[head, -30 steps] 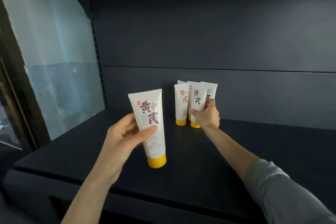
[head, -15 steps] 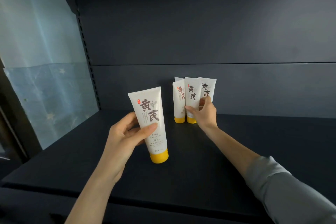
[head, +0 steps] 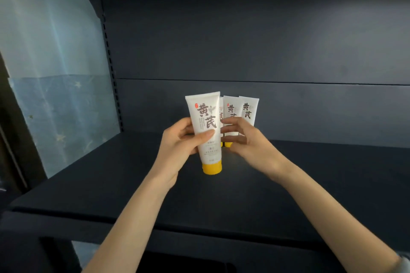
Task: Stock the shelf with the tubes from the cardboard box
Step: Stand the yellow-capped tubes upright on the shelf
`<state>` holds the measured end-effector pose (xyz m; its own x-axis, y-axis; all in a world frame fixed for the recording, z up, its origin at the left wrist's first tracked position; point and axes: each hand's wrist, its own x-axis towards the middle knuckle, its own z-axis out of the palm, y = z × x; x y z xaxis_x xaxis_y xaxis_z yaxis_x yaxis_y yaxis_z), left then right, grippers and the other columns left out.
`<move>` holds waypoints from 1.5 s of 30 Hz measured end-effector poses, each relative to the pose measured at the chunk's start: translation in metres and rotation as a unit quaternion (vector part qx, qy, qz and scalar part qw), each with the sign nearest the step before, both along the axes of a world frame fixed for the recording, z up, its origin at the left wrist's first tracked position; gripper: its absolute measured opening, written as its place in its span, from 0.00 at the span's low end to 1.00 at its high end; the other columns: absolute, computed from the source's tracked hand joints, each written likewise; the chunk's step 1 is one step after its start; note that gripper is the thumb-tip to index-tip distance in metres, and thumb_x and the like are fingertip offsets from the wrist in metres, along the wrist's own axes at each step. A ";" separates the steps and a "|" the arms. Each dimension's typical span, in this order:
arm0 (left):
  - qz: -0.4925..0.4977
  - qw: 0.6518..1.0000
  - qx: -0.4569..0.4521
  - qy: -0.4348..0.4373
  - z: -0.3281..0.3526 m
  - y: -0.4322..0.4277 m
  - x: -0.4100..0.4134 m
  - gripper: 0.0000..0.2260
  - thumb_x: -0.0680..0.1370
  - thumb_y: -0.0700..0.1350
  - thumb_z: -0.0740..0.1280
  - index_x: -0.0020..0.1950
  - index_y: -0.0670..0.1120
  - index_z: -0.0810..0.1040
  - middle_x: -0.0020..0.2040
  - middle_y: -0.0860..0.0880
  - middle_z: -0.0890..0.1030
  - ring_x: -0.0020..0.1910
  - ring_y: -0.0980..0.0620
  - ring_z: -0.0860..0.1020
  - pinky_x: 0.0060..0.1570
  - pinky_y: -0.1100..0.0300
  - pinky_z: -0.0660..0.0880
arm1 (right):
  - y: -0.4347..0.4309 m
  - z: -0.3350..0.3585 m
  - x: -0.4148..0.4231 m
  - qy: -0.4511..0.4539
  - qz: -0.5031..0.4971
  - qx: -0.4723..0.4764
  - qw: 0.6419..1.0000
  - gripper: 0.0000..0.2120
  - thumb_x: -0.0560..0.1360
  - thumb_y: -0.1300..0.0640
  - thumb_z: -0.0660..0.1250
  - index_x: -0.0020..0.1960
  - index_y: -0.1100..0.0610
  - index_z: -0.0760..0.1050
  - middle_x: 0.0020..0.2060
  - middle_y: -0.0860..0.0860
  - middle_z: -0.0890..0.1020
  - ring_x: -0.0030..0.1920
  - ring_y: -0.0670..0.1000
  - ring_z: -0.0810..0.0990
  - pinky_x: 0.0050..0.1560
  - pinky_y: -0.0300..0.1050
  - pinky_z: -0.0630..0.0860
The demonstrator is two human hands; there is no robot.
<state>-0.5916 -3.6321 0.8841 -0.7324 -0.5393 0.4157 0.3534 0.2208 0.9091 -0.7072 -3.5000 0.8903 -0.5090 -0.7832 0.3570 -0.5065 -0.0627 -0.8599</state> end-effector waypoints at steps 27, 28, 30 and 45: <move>0.078 0.931 -0.312 -0.173 -0.021 0.001 0.008 0.37 0.69 0.71 0.54 0.76 0.61 0.52 0.74 0.63 0.61 0.72 0.64 0.58 0.69 0.60 0.59 | -0.006 -0.006 -0.054 0.109 -0.198 -0.038 0.973 0.32 0.70 0.54 0.75 0.70 0.50 0.66 0.55 0.49 0.76 0.47 0.43 0.77 0.35 0.25 0.72; 0.105 0.903 -0.359 -0.213 -0.025 -0.005 0.013 0.37 0.70 0.71 0.51 0.77 0.59 0.49 0.76 0.59 0.57 0.74 0.60 0.54 0.71 0.57 0.56 | -0.008 -0.007 -0.064 0.106 -0.210 -0.030 0.971 0.32 0.70 0.54 0.74 0.70 0.51 0.66 0.57 0.50 0.75 0.47 0.44 0.77 0.35 0.24 0.71; 0.140 0.839 -0.442 -0.285 -0.033 -0.015 0.023 0.38 0.71 0.70 0.45 0.78 0.55 0.44 0.78 0.56 0.50 0.76 0.58 0.47 0.73 0.55 0.49 | -0.009 -0.014 -0.081 0.093 -0.231 -0.010 0.968 0.31 0.71 0.55 0.74 0.70 0.53 0.64 0.59 0.51 0.74 0.50 0.45 0.75 0.39 0.26 0.73; 0.152 0.782 -0.472 -0.378 -0.053 -0.035 0.039 0.31 0.70 0.68 0.35 0.70 0.59 0.32 0.77 0.59 0.40 0.71 0.63 0.33 0.72 0.55 0.35 | -0.026 -0.056 -0.125 -0.014 -0.298 0.017 0.954 0.30 0.71 0.58 0.73 0.68 0.56 0.64 0.62 0.54 0.74 0.61 0.52 0.74 0.50 0.43 0.72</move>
